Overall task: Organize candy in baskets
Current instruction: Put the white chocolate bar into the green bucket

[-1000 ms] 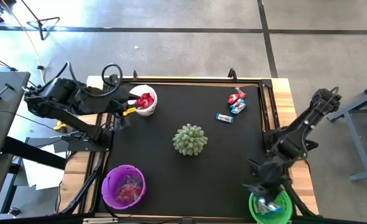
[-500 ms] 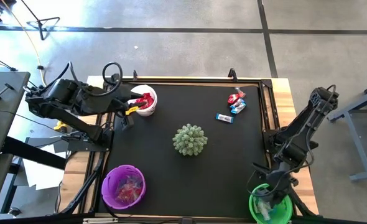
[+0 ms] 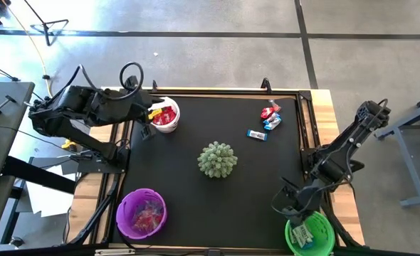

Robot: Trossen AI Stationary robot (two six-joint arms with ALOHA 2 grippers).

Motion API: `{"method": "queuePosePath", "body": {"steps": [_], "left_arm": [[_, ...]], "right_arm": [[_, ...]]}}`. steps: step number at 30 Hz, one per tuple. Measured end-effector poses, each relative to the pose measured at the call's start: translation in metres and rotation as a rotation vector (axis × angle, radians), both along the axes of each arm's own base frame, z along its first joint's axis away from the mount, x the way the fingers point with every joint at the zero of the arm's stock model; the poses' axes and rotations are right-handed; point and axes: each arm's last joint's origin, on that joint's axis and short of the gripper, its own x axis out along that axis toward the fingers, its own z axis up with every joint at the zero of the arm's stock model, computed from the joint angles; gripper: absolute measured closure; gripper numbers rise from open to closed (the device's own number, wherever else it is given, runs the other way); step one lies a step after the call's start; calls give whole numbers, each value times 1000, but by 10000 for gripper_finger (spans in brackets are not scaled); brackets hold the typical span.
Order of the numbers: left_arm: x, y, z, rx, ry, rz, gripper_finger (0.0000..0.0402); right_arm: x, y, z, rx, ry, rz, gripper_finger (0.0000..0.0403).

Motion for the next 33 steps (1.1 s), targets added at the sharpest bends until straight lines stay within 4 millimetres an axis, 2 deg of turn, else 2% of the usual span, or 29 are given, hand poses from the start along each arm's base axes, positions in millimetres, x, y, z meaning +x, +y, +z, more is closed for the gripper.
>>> {"method": "queuePosePath", "body": {"steps": [2,5,8,11,13,19,28,33], "left_arm": [[-3,3,1,11,1,4,300],[-11,5,4,38,5,-6,300],[-21,10,8,60,2,-7,300],[-34,14,11,65,-11,4,300],[-43,17,13,70,-18,12,300],[-64,20,18,71,-44,-39,300],[-73,23,21,102,-46,-77,300],[-67,26,23,107,-76,-12,300]], "right_arm": [[6,-9,-3,-98,-74,-54,305],[15,-31,-11,-336,-126,-218,312],[17,-62,-21,-560,-15,-378,316],[20,-92,-32,-702,128,-431,316],[30,-107,-36,-742,124,-383,316],[72,-147,-44,-858,-88,-147,316],[105,-198,-52,-937,13,117,316],[119,-222,-56,-946,70,379,315]]}}
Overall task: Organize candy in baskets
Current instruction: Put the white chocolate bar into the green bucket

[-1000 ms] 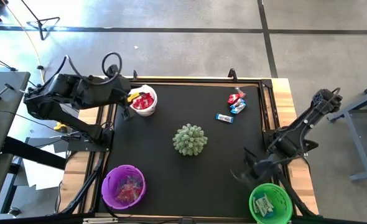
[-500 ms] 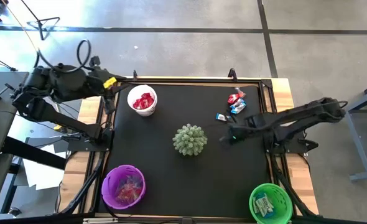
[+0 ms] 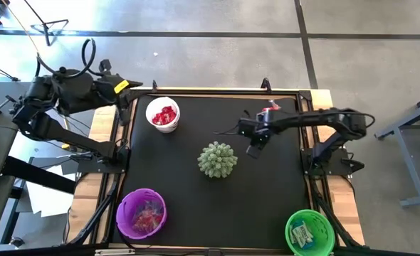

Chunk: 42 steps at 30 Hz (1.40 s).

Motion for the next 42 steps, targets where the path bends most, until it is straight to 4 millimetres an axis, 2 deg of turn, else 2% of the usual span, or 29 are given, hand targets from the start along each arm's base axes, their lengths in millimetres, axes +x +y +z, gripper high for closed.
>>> {"method": "queuePosePath", "body": {"steps": [4,8,15,21,30,35,42], "left_arm": [[8,4,2,6,-41,85,300],[18,7,3,10,-56,124,300],[36,15,0,4,-47,177,300],[49,22,-5,-4,-17,214,300],[54,27,-8,-5,0,241,300],[54,27,-8,-13,-2,229,300],[54,27,-8,-20,2,214,300]], "right_arm": [[-3,-23,-19,45,148,14,315],[-5,-43,-36,100,192,3,315],[-3,-63,-34,67,126,96,315],[-2,-77,-40,124,63,129,301],[5,-89,-65,105,107,163,247],[7,-90,-78,124,150,138,245],[4,-82,-76,135,197,57,264]]}}
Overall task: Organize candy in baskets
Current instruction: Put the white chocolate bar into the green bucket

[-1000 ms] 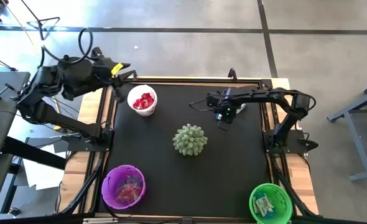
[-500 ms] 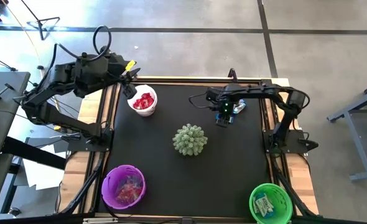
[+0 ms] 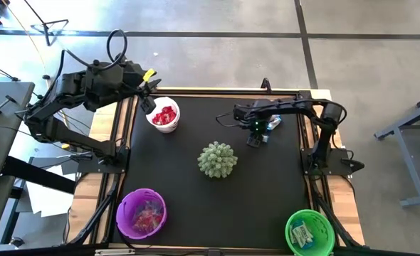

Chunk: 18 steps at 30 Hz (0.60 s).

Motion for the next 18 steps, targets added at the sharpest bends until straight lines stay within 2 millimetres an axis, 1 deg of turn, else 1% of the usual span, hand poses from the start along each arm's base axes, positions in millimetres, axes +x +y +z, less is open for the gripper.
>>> {"method": "queuePosePath", "body": {"steps": [4,11,12,15,18], "left_arm": [[0,0,0,0,5,-1,300],[-1,0,-2,-2,23,-2,300],[-1,0,-2,-3,31,-3,300],[-2,0,-4,-5,49,-3,300],[-4,-1,-5,-9,62,-7,300]], "right_arm": [[-5,7,8,5,34,-52,300],[-15,14,21,81,80,-160,392],[-16,15,23,89,71,-170,397],[-15,17,29,91,33,-190,392],[-14,16,33,71,-10,-226,397]]}}
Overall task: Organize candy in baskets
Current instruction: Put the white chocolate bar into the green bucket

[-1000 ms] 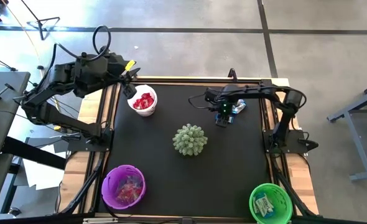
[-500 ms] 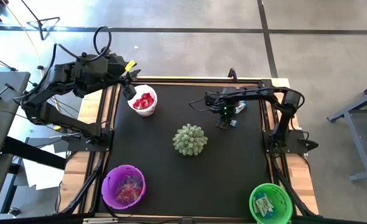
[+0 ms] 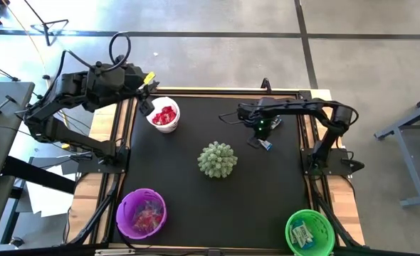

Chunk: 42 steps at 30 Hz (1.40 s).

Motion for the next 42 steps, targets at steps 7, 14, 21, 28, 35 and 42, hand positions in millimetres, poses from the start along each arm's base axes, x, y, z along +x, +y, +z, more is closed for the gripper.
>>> {"method": "queuePosePath", "body": {"steps": [7,14,21,28,35,42], "left_arm": [[-2,0,-3,-7,33,1,300],[-2,-1,-3,-36,18,-12,300],[-1,-1,-3,-53,8,-18,300],[-1,-1,-3,-56,5,-18,300],[-1,-1,-3,-56,4,-18,300],[-1,-1,-3,-58,4,-21,300]], "right_arm": [[6,-3,-1,-27,-55,-1,379],[6,-3,-1,-23,-61,37,296],[-11,2,-21,-13,29,-15,250],[-24,10,-40,60,41,-93,257],[-22,12,-39,70,44,-149,319],[-18,12,-29,120,54,-173,386]]}}
